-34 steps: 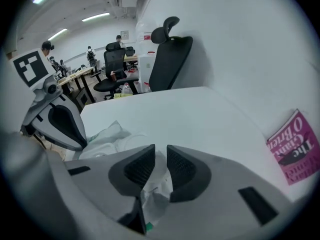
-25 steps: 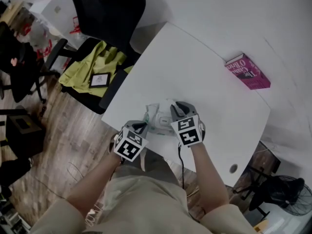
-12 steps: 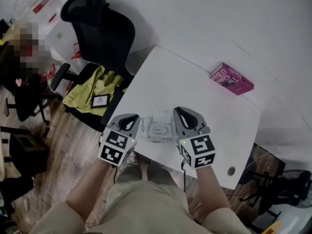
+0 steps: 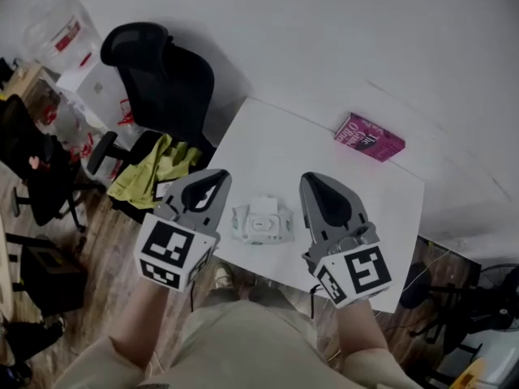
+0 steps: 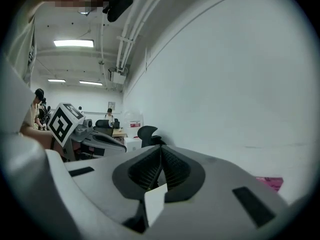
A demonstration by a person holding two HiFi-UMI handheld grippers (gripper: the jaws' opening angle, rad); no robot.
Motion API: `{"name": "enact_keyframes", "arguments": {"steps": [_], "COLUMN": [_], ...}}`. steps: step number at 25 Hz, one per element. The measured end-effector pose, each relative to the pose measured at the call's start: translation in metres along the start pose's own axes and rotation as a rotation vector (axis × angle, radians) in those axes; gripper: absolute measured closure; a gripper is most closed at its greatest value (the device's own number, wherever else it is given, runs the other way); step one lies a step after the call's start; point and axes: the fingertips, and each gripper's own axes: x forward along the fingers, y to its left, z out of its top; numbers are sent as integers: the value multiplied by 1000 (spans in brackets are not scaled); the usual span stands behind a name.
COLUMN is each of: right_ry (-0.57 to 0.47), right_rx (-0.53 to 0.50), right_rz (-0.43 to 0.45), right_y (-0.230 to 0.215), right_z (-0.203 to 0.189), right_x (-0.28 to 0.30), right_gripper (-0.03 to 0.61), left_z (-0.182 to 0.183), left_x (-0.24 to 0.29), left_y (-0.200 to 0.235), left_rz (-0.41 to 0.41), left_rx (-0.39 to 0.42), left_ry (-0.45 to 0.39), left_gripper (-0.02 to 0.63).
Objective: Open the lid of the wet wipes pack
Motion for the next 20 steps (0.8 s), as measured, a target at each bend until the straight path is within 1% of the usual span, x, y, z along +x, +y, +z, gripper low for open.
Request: {"name": "enact_keyframes", "arguments": {"steps": [2,5,8,11,14,17,20], "right_ry": [-38,-77,-92,-113,-123,-114,-90], "right_rx": [-1,-6,-18,8,16,20,23], "right_rz": [-12,4,23,47,56,57,53], "right_y": [1,8,18,24,29,31,30], "right_z": [16,35,48,60,63,57,48], "right_x": [-9,-24,-37,-48,-56,-59,-60], "right_gripper": [549,551,554,554,555,555,555], "left_z": [21,47,62,72,68,51,36], "left_x": [-6,-19,-33,-44,-53,-56,-57], "left_y": [-4,-9,-12,-15,-20,-21,-21], "left_rz": [-4,-3,1,4,6,19,17], "left_rx": [29,61,82,93,102,116,84], "left_ry": [-44,-100,-133,-154,-146,-105,-68], "left_gripper": [589,589,589,589,589,589,589]}}
